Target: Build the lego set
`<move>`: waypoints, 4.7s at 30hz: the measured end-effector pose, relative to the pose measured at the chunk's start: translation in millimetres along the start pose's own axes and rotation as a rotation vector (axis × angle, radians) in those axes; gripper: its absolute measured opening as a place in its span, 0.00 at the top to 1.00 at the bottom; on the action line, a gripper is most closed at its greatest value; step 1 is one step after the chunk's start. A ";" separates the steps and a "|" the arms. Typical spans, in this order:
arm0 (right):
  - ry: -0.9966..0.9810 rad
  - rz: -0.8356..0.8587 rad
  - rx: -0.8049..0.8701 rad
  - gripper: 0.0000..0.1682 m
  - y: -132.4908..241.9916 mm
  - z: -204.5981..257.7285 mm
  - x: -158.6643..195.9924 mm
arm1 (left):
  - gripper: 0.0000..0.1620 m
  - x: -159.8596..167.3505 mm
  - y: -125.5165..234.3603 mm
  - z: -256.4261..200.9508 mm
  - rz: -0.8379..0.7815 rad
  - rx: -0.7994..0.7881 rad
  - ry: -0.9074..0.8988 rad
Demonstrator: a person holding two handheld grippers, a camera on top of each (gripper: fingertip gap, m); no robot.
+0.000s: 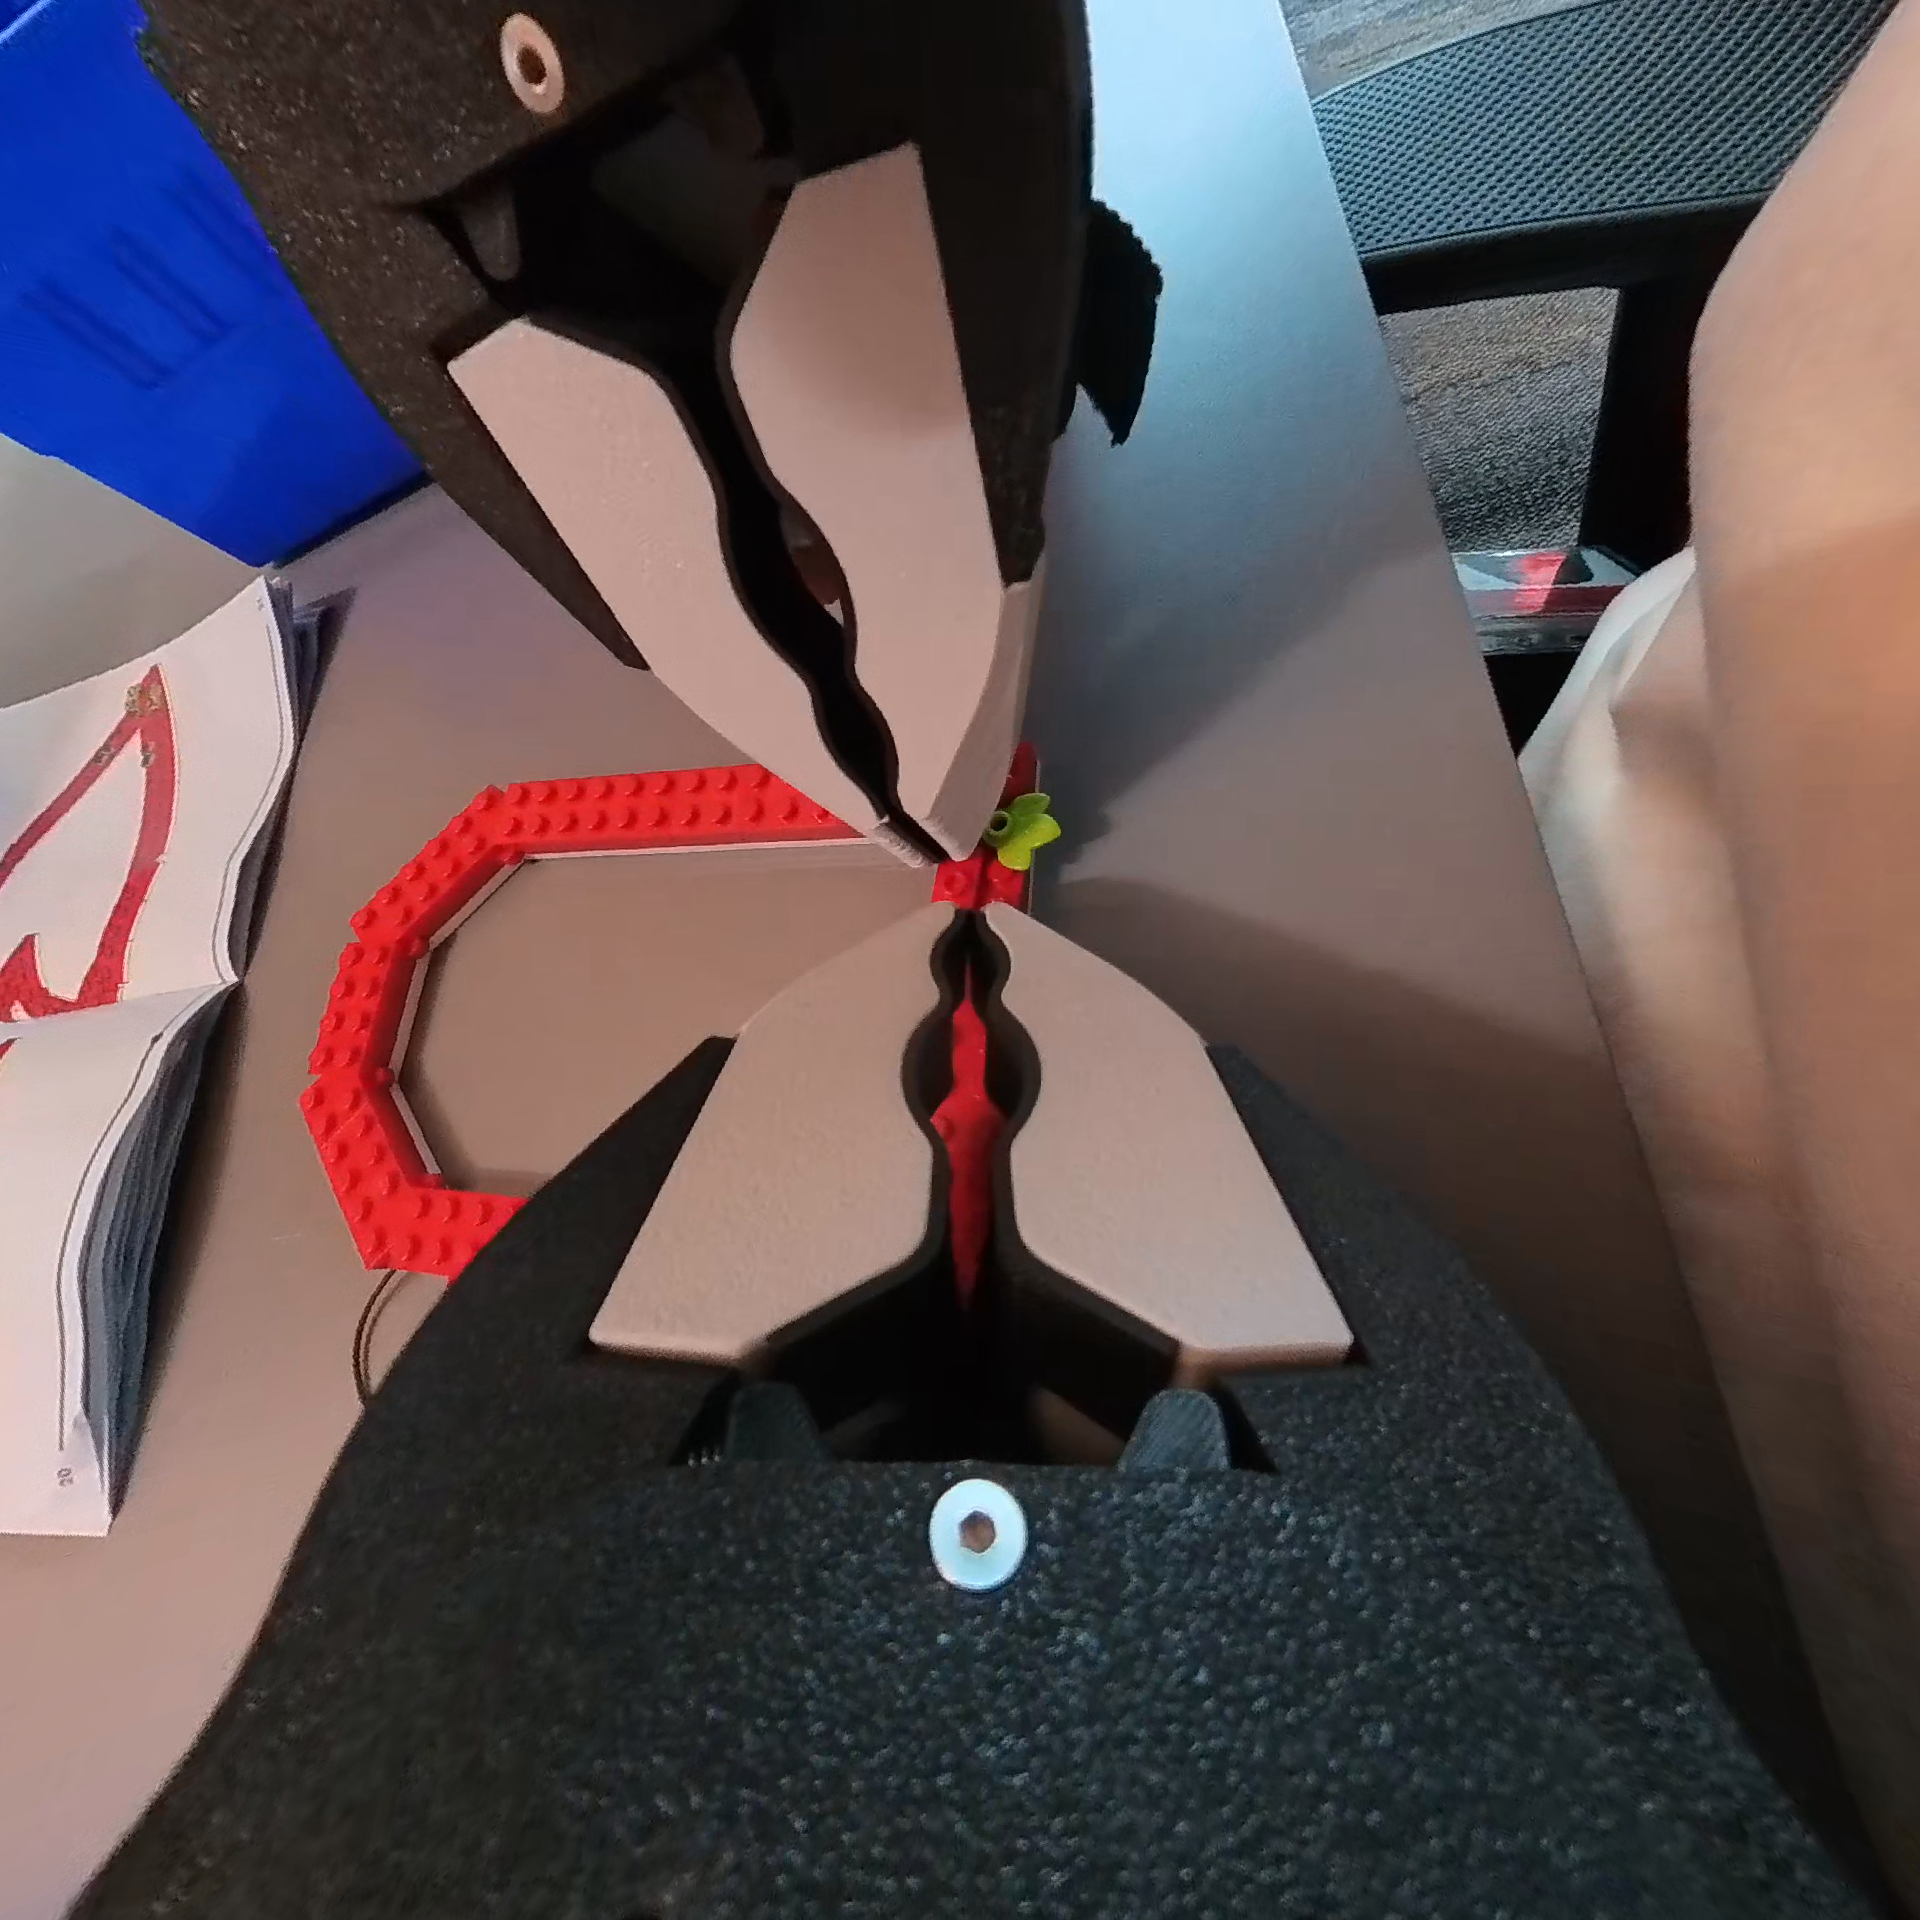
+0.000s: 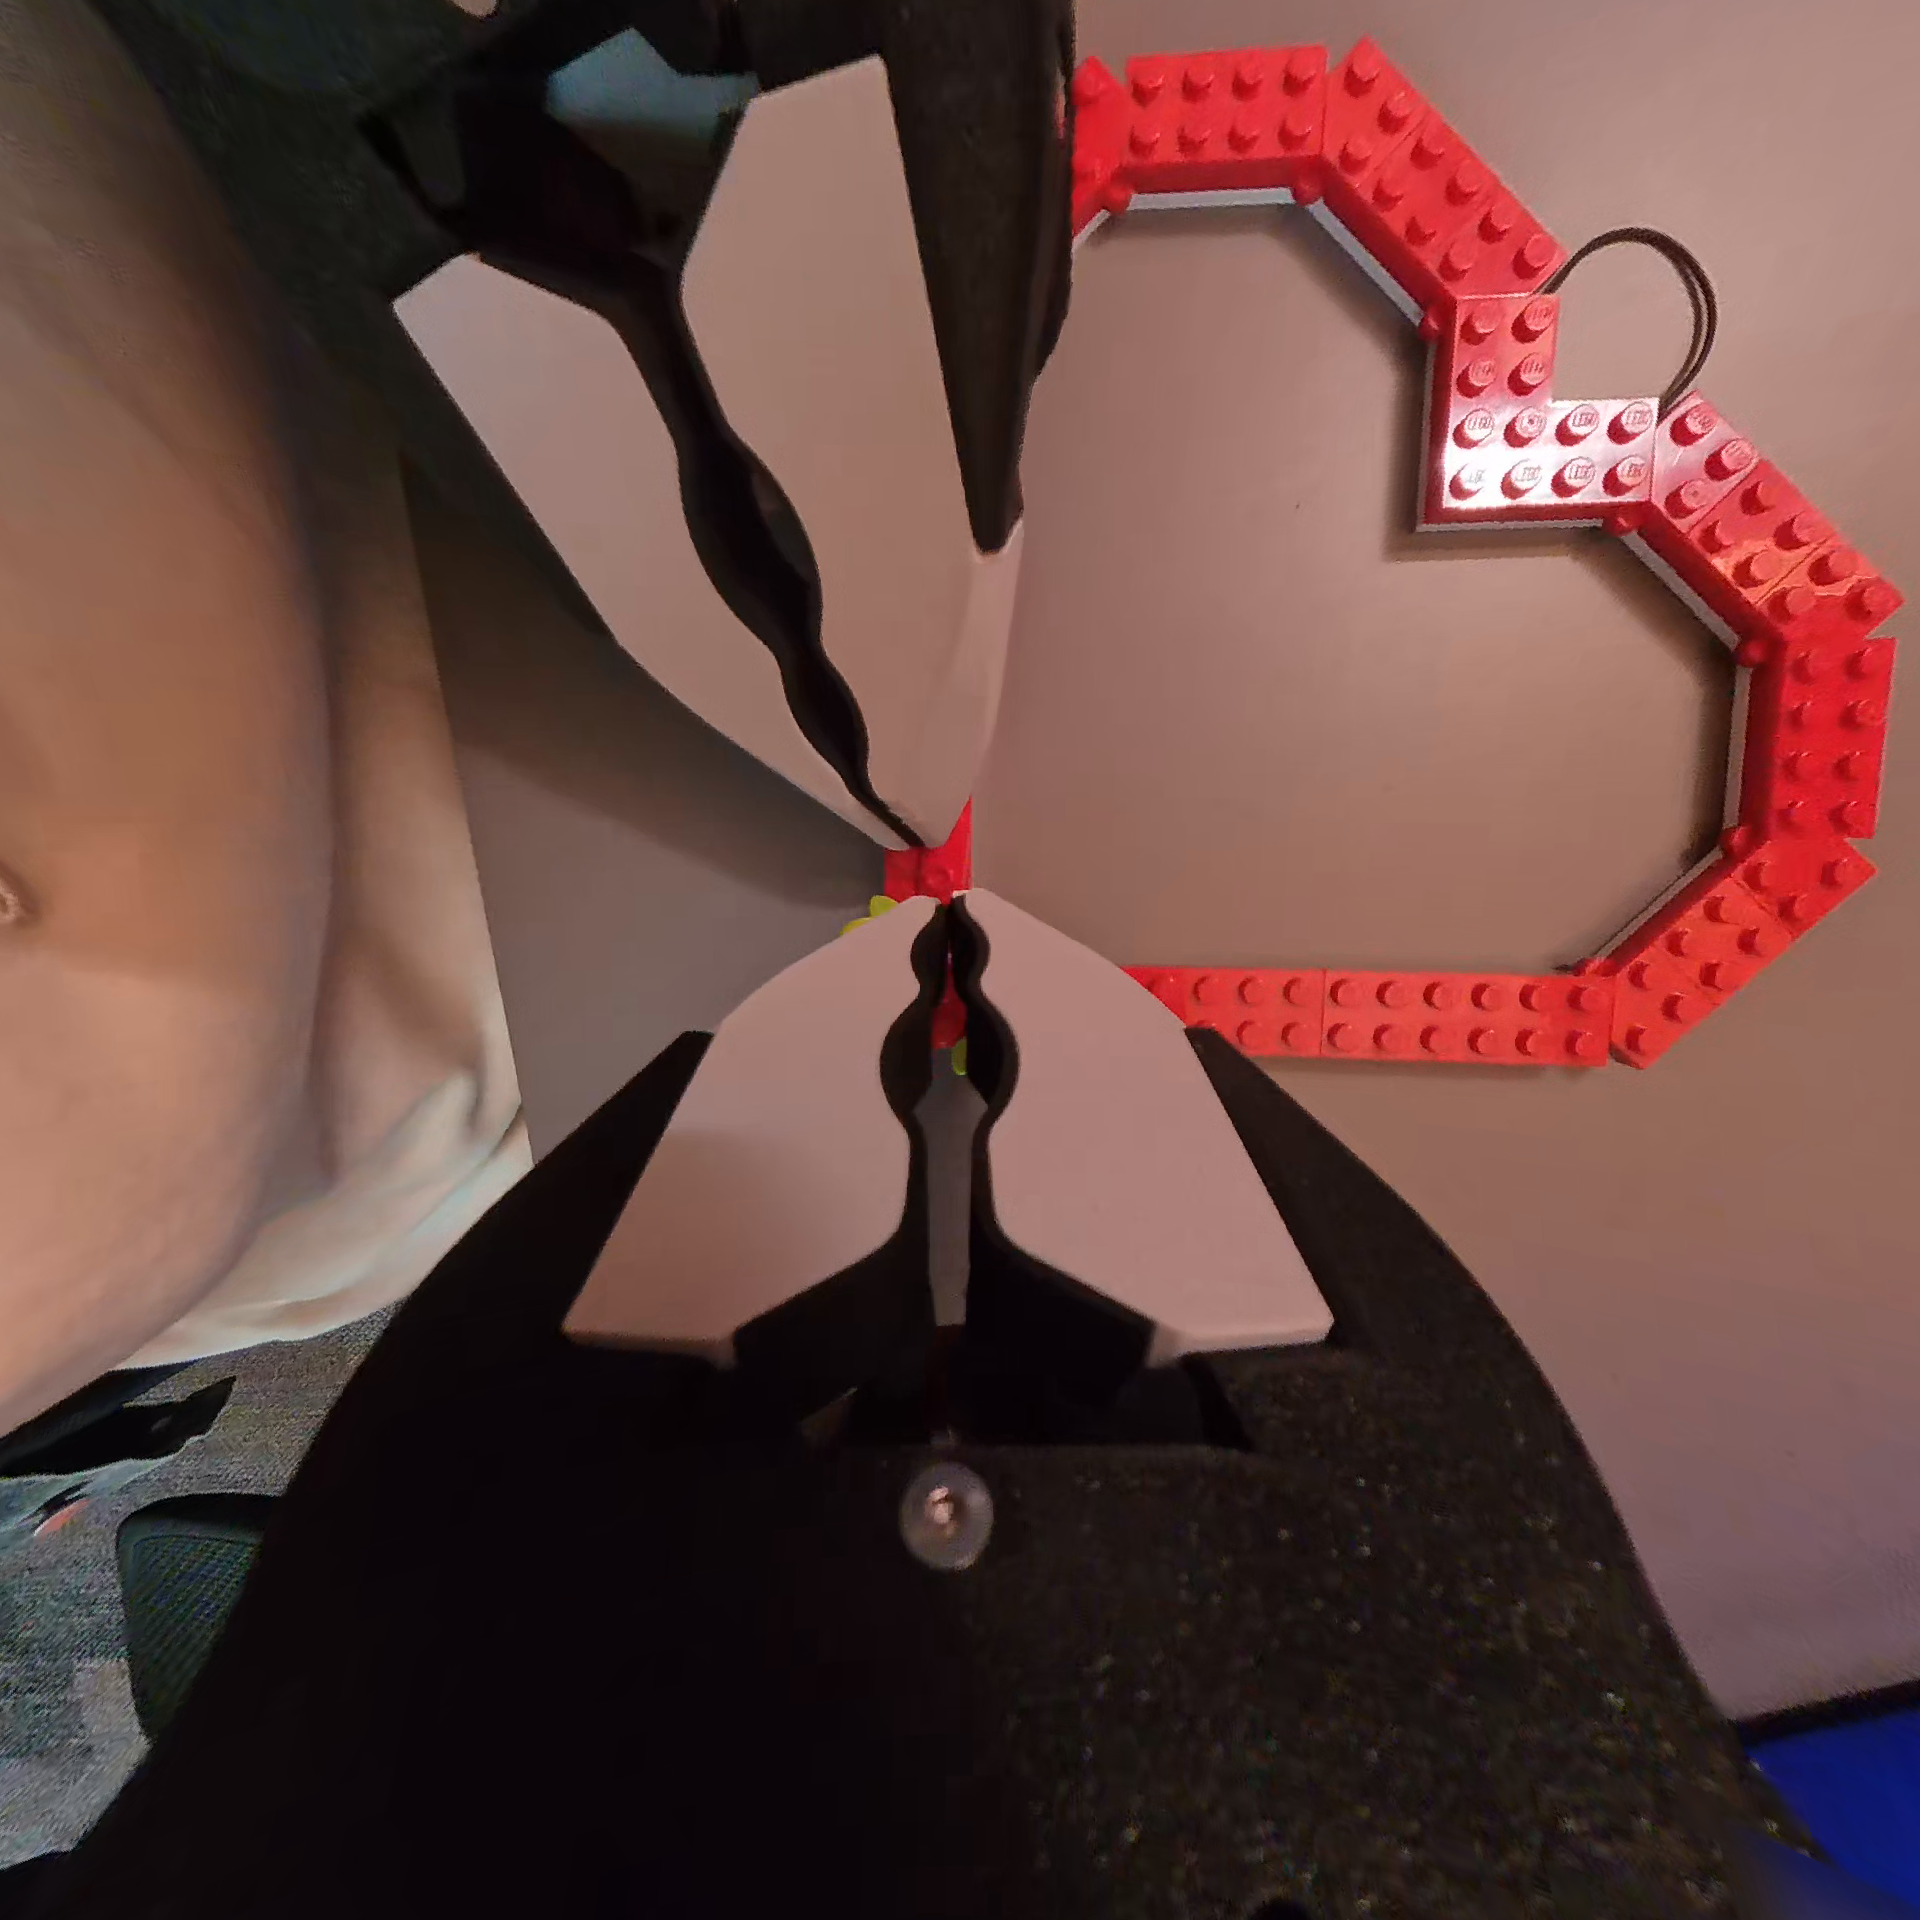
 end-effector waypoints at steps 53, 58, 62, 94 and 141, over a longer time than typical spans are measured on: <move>0.126 -0.032 -0.037 0.97 -4.2 0.9 -5.9 | 1.00 7.2 3.6 4.2 -0.009 0.094 0.147; 0.115 -0.044 -0.047 0.97 -4.6 0.8 -5.5 | 1.00 7.1 3.9 3.8 -0.018 0.093 0.138; 0.133 -0.073 -0.048 0.97 -4.5 1.3 -5.6 | 1.00 -1.9 6.3 6.9 -0.087 0.066 0.126; 0.043 0.000 0.062 0.91 3.8 2.6 -0.9 | 1.00 4.0 2.7 3.2 -0.036 0.130 0.175; 0.098 0.042 -0.035 0.99 -1.6 -1.4 -2.6 | 0.95 3.6 -0.7 6.4 -0.035 0.134 0.192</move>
Point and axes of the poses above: each gripper's, where its closed fingertips meet, y back along the fingers, x out of its underside, z = x × y across the jaws, the point moved 2 cm from there along y, back along the fingers, and after that the axes turned 2 degrees about x, right-handed, at the moved point
